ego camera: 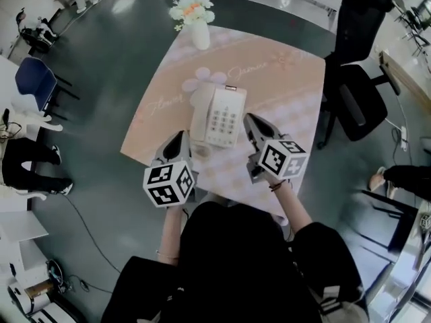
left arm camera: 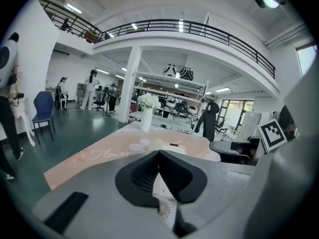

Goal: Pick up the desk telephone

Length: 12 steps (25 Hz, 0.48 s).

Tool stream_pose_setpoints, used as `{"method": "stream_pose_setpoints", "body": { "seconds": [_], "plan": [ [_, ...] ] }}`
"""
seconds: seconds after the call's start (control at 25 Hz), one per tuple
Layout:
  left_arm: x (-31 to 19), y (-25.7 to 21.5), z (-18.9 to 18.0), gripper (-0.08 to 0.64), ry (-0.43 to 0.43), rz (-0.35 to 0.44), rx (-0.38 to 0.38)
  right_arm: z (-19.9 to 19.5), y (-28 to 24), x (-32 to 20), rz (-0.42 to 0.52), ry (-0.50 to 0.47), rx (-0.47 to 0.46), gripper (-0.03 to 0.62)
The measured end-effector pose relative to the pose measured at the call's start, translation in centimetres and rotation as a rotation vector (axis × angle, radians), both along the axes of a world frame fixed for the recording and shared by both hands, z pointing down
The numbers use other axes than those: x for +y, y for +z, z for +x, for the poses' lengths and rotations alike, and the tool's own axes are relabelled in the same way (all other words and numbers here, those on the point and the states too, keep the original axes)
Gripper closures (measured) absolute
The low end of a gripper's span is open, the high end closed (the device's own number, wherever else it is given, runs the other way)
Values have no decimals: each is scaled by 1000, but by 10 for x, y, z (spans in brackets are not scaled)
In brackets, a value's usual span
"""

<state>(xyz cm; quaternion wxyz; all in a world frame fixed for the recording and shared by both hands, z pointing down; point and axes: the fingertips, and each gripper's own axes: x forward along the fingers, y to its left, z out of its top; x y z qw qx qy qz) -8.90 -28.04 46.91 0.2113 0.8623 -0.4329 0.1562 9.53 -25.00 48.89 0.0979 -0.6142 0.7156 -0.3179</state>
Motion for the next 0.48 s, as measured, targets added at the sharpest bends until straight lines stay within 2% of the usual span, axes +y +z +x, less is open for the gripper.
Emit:
{"method": "stream_pose_setpoints", "body": {
  "seconds": [0.36,0.48],
  "plan": [
    [-34,40,25,558,127,-112,-60,7,32,-18,-76,86,-28,599],
    [-45,50,28,558,145,-133,-78,11,41,-25,-94,115,-36,598]
  ]
}}
